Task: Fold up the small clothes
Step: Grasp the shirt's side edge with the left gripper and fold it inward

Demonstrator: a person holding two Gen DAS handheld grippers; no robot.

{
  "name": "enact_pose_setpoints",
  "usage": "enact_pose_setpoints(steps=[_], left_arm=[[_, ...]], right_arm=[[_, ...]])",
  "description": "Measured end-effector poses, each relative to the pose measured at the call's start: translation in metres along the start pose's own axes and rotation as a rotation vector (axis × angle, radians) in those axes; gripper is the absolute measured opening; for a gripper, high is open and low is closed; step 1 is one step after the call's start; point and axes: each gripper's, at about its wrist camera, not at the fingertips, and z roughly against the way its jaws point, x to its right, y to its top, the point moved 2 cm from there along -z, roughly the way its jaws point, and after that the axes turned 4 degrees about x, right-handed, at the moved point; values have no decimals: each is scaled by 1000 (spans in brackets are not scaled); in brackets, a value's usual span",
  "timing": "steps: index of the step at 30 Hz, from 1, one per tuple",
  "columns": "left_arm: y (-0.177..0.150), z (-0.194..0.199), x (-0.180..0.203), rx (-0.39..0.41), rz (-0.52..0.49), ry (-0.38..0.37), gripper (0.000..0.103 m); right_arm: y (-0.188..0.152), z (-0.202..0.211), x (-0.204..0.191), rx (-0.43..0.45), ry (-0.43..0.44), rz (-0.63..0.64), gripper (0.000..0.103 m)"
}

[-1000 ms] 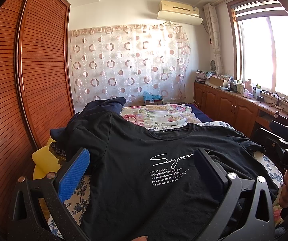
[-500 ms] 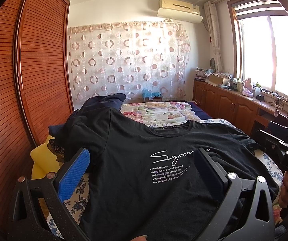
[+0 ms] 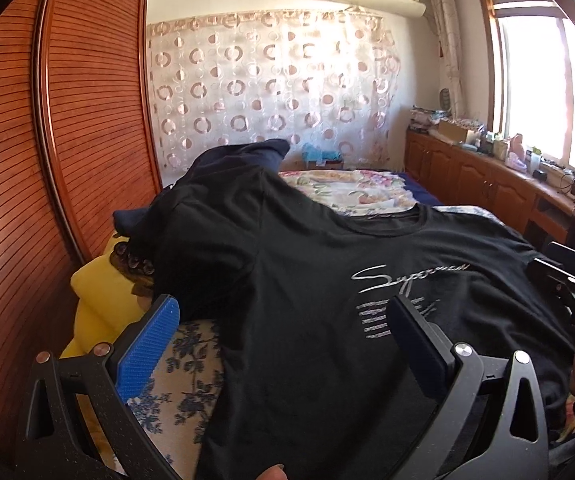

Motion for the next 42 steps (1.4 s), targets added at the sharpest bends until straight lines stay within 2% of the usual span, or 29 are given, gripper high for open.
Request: enact_pose_setpoints(steps=[5,9,13,19,27,30,34,37,39,42], left_arm=[[-9,-15,-23,-41,3,25,103],[-13,-25,-40,-80,21,1,103],[-16,-38,-60,-128,46,-16,103],[-13,-57,-86,-167,52,2,98],[-14,-92,-108,-217,65,-15,68],[-19,-106,-115,-242,83,-35,60],[-22,-119,-122,-262,68,-18,58],[-23,-122,-127,-266,73,-26,40],[-24,-119,-127,-264,78,-61,22],[-22,-112,-123,-250,66,-85,8]], right_arm=[[2,-17,-7,-7,-4,59,103],[4,-24,-17,-47,86,73,103],[0,-31,-16,-91,113,106,103],[-1,-31,-8,-146,143,126,100],[-8,-34,-11,-166,116,179,100],[-8,-40,-18,-169,114,193,100],[-7,-46,-23,-173,116,190,100],[-7,-46,-20,-176,116,177,100],[-6,-49,-20,-180,118,171,100],[-6,-49,-19,-179,121,162,100]])
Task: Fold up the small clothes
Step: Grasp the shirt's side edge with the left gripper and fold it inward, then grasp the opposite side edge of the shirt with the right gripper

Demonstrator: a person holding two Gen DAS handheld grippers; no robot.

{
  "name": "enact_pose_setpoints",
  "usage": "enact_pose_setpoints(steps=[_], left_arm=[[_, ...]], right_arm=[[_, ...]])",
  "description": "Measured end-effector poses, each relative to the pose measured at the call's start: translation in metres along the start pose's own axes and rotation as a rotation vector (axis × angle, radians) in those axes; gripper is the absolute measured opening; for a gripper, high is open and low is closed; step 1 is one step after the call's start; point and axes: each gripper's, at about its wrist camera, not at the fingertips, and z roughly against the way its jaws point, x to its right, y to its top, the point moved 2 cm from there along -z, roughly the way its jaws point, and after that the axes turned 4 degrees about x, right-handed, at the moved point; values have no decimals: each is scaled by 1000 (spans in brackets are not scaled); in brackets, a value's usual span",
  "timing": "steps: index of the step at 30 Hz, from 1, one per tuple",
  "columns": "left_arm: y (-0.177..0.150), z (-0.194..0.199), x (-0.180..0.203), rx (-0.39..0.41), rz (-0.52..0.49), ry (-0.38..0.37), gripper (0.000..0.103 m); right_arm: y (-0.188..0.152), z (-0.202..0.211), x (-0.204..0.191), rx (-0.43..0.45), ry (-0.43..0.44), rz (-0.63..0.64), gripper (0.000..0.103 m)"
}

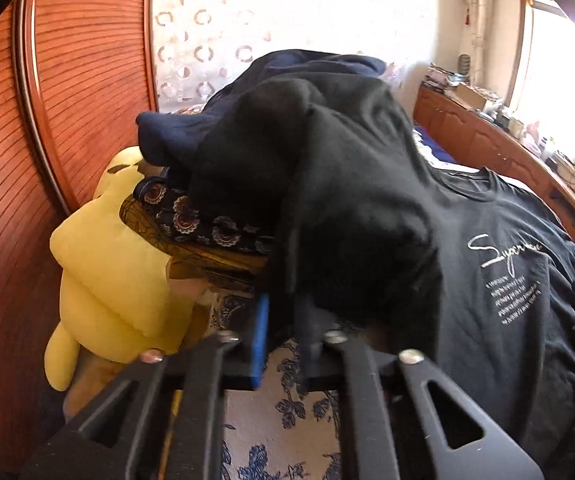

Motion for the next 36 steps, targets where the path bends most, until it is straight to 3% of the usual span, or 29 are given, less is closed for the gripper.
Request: enact_pose_setpoints(steps=[5,12,17,22,28,32,33,36], left_arm=[[9,21,9,64,-36,2,5],[49,64,61,167,-129,-88,4],[70,59,119,163,-222,-187,4],[58,42,150,115,-271,-204,5],[37,51,147,111,-262,-185,28],[28,64,132,141,-207,-187,77],[25,65,130,147,-198,-177,82],[12,58,121,114,-171,-145,82]], right_arm=[[-1,1,1,3,-1,-8,100],[-1,1,2,5,-2,-15,100],[-2,1,6,10,4,-42,100],[-2,1,7,15,9,-60,100],[-2,-2,9,19,14,-83,100],[-2,-4,8,20,14,-89,100],[-3,-4,8,20,14,-89,100],[-3,-4,8,19,14,-88,100]])
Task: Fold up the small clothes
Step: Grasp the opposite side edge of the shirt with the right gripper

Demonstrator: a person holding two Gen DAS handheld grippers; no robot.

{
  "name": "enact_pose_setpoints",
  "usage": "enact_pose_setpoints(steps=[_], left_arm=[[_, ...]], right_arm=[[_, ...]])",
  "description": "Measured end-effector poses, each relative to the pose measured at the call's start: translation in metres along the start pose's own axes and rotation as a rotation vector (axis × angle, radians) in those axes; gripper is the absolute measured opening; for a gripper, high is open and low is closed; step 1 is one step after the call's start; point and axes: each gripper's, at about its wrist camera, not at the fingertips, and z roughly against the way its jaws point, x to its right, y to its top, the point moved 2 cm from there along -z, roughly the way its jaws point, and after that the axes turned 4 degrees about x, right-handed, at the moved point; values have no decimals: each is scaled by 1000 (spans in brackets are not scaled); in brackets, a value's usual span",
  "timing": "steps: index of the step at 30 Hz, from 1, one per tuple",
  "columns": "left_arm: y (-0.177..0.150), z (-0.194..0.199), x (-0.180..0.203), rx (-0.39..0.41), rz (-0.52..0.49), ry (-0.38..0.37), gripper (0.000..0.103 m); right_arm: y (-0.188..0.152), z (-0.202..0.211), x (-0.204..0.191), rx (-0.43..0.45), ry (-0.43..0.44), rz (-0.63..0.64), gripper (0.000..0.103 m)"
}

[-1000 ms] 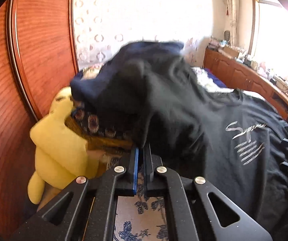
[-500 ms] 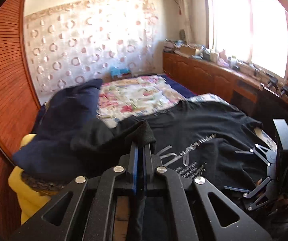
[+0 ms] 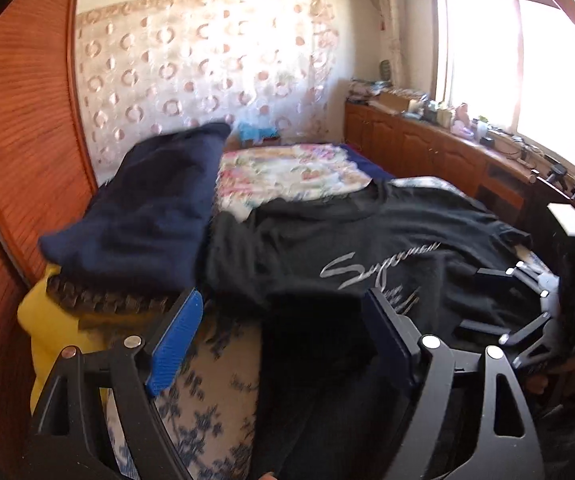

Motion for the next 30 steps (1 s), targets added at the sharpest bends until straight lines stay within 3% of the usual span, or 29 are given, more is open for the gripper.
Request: enact_pose_setpoints(steps=[7,13,19,24,30], left_arm=[[-32,-9,-15,-57,74,55,82],[-46,1,-13,-49,76,73,82],[-50,12,-19,-31,87,87,82],[-53,16,-28,-28,111,103,82],[-54,22,-41,-20,136,121,82]], right_arm=[[0,-1,-1,-4,2,-1,100],[4,-2,-6,-25,28,39,100],[44,1,-22,4,101,125,93],[79,-18,-61,15,209,247,77],[90,-70,-113,-65,320,351,53]])
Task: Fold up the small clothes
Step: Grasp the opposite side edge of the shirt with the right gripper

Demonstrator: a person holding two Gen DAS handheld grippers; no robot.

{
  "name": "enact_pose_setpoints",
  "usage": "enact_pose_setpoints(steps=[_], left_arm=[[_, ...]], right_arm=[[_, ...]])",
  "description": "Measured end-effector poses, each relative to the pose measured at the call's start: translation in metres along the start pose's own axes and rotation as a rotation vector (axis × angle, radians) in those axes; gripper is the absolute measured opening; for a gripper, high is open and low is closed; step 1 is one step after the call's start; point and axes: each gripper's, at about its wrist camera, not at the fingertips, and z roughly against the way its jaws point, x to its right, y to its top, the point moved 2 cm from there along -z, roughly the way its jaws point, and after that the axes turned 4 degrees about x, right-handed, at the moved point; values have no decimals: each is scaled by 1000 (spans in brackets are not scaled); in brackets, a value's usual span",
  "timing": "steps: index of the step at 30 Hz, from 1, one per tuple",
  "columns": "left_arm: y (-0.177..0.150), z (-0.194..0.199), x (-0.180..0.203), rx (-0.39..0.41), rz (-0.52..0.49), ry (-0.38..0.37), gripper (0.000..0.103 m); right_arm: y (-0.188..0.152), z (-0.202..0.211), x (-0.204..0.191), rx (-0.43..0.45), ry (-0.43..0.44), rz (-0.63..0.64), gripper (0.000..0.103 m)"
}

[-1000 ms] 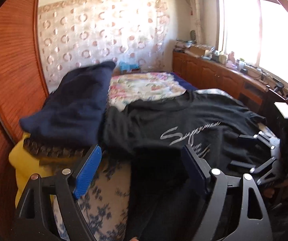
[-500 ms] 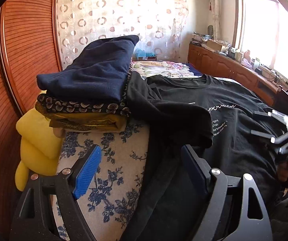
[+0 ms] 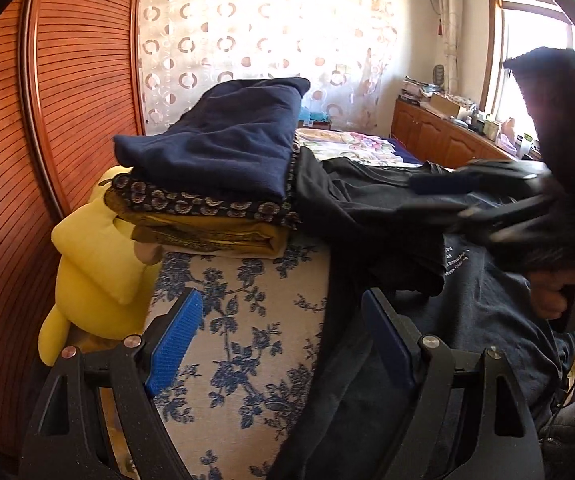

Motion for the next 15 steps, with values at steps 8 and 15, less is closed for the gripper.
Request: enact_pose_setpoints(steps=[8,15], left_arm=[[-4,-1,-7,-6,11,5,82],[-7,-5,-3,-16,12,-5,82]], right_arm=[[8,-84,3,-138,-95,101,21],[24,-56,37,-13,-74,-14,4]])
